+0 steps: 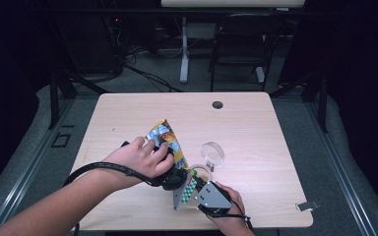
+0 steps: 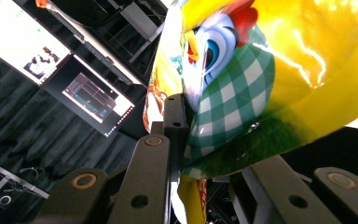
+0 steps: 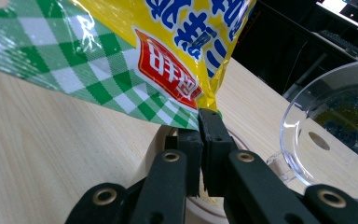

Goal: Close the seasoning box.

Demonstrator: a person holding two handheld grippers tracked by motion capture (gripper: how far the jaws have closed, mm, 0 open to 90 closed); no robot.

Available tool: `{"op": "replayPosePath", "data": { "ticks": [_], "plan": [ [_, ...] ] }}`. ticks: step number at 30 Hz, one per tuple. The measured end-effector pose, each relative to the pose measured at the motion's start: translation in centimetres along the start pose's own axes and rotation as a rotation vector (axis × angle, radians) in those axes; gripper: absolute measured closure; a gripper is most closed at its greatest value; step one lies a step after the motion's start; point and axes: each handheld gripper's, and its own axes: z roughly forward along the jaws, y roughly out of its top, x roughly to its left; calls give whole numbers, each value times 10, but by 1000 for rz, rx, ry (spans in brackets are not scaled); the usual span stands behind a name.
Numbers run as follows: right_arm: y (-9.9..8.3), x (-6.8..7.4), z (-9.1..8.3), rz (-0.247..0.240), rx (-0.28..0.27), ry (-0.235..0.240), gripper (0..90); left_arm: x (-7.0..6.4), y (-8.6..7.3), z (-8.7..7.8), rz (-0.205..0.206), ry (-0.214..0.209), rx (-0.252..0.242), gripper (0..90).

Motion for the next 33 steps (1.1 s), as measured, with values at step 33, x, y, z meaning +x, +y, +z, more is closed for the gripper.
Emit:
{"op": "replayPosePath", "data": {
  "ticks": [33],
  "plan": [
    [0,0,1,-5,16,4,879,-13,-4,8,-83,-22,-27,816]
  ]
}}
